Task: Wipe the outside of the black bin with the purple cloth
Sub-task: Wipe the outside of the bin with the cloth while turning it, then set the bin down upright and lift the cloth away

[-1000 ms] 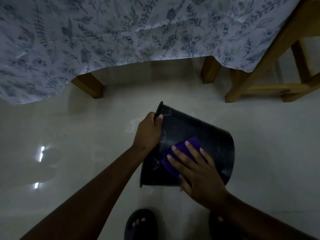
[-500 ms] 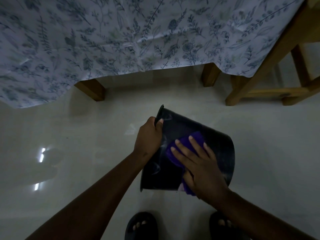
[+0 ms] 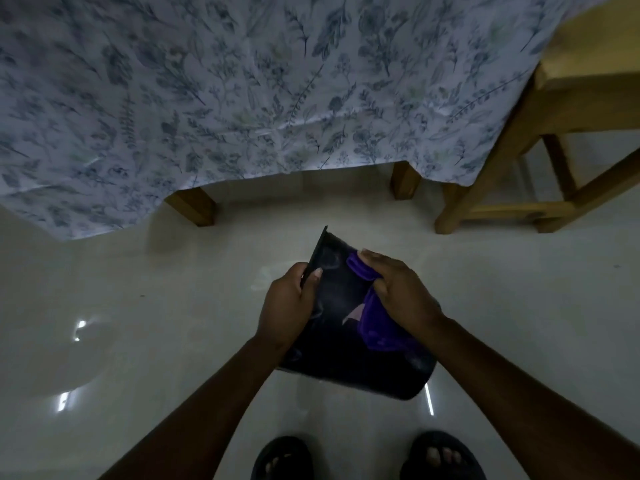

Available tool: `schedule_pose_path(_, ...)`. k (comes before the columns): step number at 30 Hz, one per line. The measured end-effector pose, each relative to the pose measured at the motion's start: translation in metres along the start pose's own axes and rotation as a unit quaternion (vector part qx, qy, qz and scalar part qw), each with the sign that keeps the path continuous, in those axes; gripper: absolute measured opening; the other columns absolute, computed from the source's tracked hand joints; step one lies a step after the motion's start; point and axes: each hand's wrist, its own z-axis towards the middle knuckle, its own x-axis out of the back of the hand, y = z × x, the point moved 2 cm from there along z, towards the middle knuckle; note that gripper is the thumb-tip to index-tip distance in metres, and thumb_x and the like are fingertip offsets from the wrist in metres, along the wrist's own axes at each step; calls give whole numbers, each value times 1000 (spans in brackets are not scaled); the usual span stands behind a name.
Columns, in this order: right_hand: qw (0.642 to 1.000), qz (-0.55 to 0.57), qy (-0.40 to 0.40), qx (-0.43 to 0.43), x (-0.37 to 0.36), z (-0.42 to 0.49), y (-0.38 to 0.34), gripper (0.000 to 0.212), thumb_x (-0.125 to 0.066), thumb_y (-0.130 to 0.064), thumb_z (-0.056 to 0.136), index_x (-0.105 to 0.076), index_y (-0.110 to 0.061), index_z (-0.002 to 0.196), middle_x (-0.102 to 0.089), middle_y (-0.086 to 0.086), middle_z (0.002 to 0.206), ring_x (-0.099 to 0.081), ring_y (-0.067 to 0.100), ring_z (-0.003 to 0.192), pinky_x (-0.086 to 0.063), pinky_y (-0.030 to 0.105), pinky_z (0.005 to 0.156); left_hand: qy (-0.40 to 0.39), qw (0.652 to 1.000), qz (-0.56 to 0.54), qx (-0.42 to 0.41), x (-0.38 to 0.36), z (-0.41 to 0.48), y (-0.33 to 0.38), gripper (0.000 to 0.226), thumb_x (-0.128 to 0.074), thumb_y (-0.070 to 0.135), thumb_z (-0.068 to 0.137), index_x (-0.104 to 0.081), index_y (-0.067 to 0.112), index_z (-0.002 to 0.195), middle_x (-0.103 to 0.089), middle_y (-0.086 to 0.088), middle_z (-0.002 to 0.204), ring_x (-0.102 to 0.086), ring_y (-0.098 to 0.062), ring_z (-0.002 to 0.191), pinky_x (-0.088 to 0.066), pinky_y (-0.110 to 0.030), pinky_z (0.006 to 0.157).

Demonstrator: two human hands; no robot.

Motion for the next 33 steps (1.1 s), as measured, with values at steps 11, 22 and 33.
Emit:
schedule_pose_path(11,980,76,183,0,60,-48,-33,54,-42,3,94,-37,-15,144,-37,-11,142,-34,2,132,-22,1,103,-43,955,192,-223,10,-13,59,45,-29,51,92,-61,23,107,-73,1,82,-69,-16,69,-57,-32,64)
schedule_pose_path(22,987,45,157,9,63,-80,-20,64,-43,6,92,-29,-21,148,-28,-13,149,-27,-2,136,-25,6,106,-141,903,263,-310,-28,-51,46,24,-70,26,72,-62,19,94,-68,-1,62,-64,-18,51,-43,-21,41)
schedule_pose_path(33,989,51,130,-50,56,-102,3,69,-44,8,89,-26,-21,149,-28,-4,155,-26,7,140,-26,32,116,-316,906,212,-188,-46,-73,61,46,-53,49,87,-48,20,123,-65,-4,116,-62,-25,103,-52,-35,80)
